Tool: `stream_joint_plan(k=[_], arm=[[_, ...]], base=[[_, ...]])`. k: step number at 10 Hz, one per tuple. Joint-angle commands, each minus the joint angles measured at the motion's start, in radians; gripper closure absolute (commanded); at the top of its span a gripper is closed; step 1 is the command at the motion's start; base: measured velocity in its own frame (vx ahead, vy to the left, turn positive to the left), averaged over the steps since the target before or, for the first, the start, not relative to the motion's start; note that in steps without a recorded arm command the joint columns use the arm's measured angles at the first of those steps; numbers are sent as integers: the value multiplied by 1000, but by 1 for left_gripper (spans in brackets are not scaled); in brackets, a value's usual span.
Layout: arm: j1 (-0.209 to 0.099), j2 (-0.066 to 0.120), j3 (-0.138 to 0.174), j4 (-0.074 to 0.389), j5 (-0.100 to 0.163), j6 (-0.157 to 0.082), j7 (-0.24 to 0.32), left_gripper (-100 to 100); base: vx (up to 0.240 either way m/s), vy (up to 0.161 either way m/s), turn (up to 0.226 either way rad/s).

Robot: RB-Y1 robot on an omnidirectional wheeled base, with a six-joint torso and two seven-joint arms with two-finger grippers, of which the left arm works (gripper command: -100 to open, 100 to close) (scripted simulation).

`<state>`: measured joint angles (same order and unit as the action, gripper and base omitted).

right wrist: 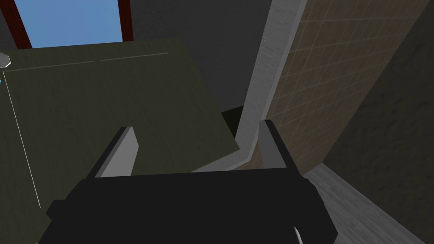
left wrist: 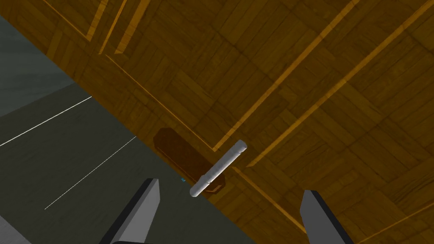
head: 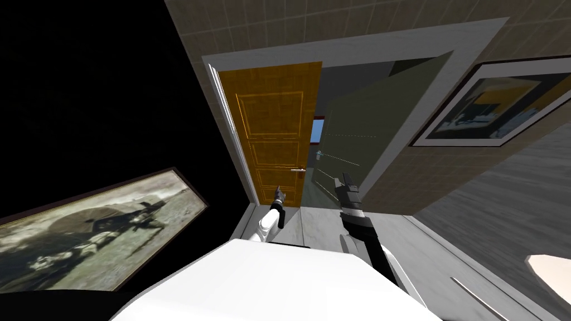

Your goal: Push the door open

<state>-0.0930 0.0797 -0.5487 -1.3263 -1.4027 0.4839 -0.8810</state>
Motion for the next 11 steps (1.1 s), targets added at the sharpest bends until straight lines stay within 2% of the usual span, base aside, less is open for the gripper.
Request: stream_joint_plan(k=[1, 3, 4, 6, 7, 10, 11], arm=[[-15, -4, -12, 23, -32, 28, -22, -100], [-32, -8, -26, 51, -69, 59, -46, -100], [-48, -13, -38, 76, -103, 87, -67, -100], [-64, -18, -50, 101, -136, 114, -88, -100], [-79, -23, -62, 125, -169, 142, -109, -100], [-104, -34, -82, 165, -223, 186, -142, -100], [-117, -39, -91, 184, -250, 208, -159, -100]], base=[[82, -5, -1], [88, -16, -1], [89, -27, -7], [92, -32, -4], [102, -37, -7], [95, -64, -10], [103, -93, -10]])
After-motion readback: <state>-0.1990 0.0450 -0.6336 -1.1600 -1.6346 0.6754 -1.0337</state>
